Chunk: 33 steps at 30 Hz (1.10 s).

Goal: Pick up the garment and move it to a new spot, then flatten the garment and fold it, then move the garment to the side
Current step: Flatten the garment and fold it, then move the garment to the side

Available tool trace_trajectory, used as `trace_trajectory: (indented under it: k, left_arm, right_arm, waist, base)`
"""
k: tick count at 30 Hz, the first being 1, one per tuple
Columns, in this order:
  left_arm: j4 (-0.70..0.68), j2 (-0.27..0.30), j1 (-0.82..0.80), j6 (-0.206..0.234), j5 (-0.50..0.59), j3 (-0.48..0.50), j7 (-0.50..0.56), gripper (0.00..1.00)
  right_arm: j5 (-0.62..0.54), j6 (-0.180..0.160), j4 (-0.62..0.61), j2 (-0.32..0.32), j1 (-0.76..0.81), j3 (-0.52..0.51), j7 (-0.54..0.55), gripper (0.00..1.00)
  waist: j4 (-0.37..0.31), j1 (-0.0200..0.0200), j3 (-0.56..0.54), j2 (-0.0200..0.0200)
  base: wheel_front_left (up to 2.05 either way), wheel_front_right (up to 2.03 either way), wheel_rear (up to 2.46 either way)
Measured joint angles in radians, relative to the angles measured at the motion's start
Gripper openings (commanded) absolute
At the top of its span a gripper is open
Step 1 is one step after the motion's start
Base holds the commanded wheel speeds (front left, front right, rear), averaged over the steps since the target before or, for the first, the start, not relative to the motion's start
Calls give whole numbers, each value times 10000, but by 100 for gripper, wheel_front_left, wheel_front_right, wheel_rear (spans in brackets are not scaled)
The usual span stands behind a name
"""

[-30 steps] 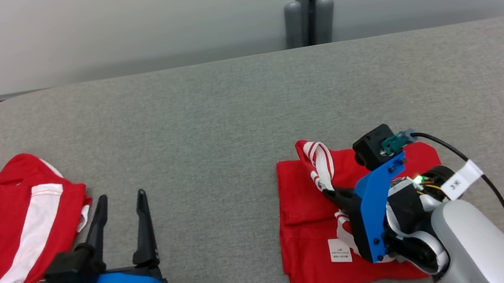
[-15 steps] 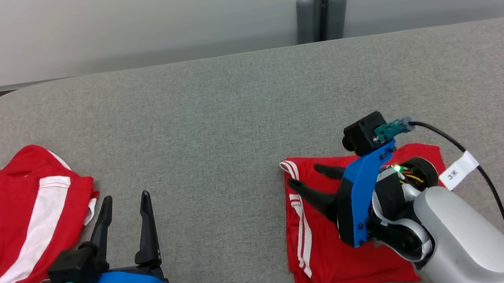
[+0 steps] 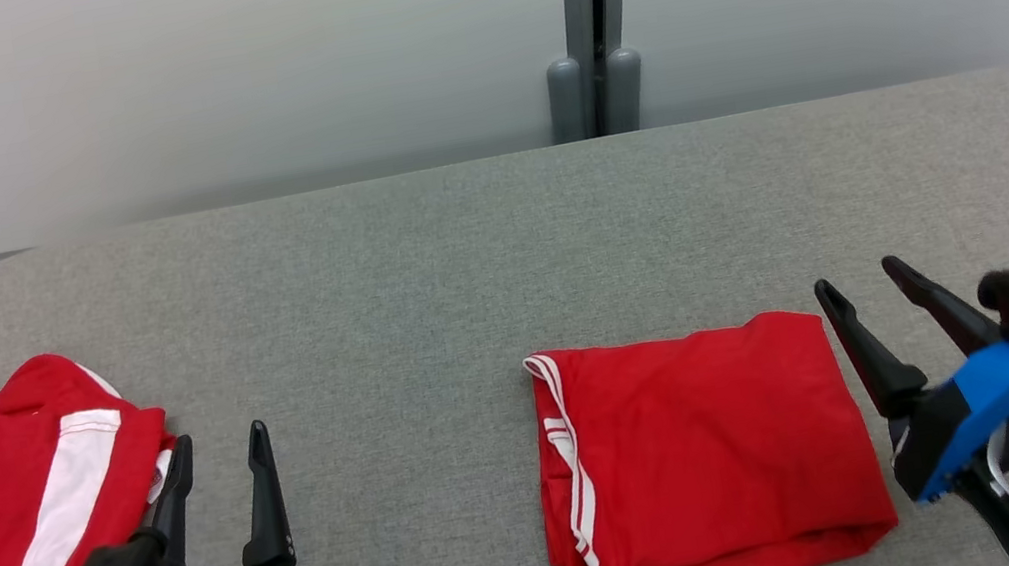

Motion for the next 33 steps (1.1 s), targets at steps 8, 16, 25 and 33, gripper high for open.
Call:
trace_trajectory:
  k: [8, 16, 25, 33]
  left_arm:
    - [-255, 59, 579, 155, 0, 351, -31, 100]
    - [-418, 10, 1021, 232, 19, 558, -33, 100]
    - [-420, -59, 1171, 228, 19, 662, -33, 100]
    - [-416, -69, 1181, 221, 21, 686, -33, 100]
  right_arm:
    - [-215, 0, -343, -267, 1387, -349, -1613, 100]
    - [-516, 0, 393, -180, 1498, -550, -2723, 100]
    - [-493, 0, 863, 155, 1521, -732, -2851, 100]
    - [-474, 0, 897, 224, 1519, -798, -2792, 100]
  waist:
    - [-419, 0, -422, 0]
    - [-688, -1, -664, 0]
    - [-705, -1, -666, 0]
    - [-701, -1, -641, 0]
  base:
    - [0, 0, 0]
    - [0, 0, 0]
    - [0, 0, 0]
    - [0, 0, 0]
